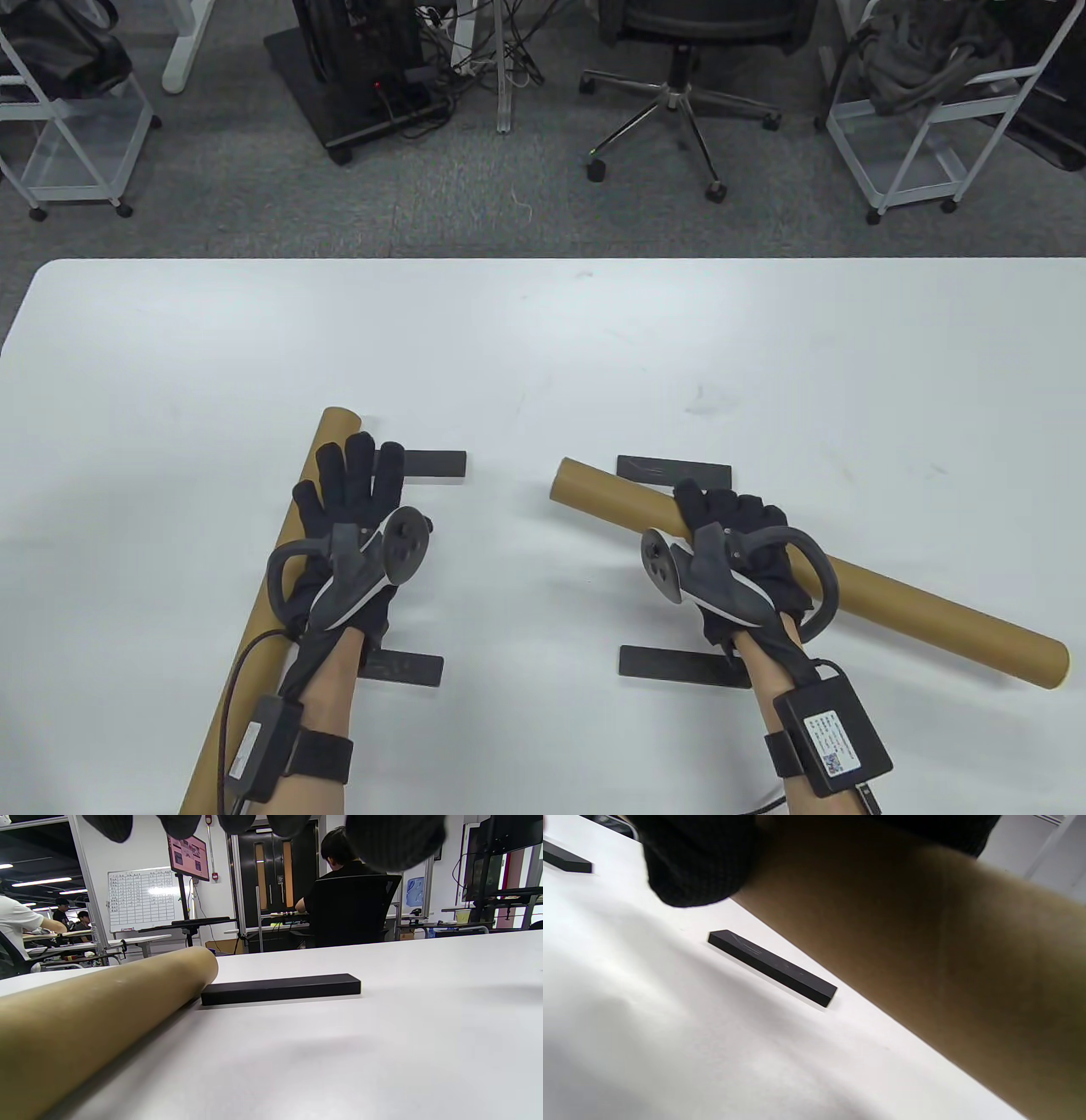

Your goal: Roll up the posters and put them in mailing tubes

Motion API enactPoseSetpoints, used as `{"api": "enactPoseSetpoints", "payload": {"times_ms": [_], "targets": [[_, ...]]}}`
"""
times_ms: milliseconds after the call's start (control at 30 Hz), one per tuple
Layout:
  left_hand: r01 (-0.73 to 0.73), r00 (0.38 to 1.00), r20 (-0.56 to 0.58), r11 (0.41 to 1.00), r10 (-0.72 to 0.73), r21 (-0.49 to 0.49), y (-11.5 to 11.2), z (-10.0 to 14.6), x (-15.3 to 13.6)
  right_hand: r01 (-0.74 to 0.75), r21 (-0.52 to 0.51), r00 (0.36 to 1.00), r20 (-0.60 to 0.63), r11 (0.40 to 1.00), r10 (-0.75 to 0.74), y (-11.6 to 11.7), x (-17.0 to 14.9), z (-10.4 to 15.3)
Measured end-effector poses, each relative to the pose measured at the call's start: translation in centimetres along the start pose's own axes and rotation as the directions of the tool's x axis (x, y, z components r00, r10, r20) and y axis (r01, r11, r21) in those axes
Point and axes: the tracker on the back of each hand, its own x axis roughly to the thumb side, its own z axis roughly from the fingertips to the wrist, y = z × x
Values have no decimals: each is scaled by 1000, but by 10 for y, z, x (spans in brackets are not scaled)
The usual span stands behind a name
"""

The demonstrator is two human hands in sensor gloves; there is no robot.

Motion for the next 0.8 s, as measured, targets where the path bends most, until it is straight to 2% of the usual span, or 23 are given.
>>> {"api": "enactPoseSetpoints", "payload": {"times_ms": [167, 300, 633, 800], "targets": [[-19, 1000, -5, 1000, 19, 1, 1, 0, -3, 109, 79, 989, -111, 991, -99, 1, -29, -8], [-30, 999, -12, 1000, 30, -8, 0, -1, -5, 166, 138, 971, -198, 977, -137, 11, -52, -10], [-30, 1000, -11, 999, 29, -35, -3, -2, -5, 294, 250, 902, -392, 923, -182, 59, -100, -3], [-39, 999, -14, 999, 38, -37, -3, -2, -5, 327, 311, 880, -445, 892, -167, 83, -113, 1]]}}
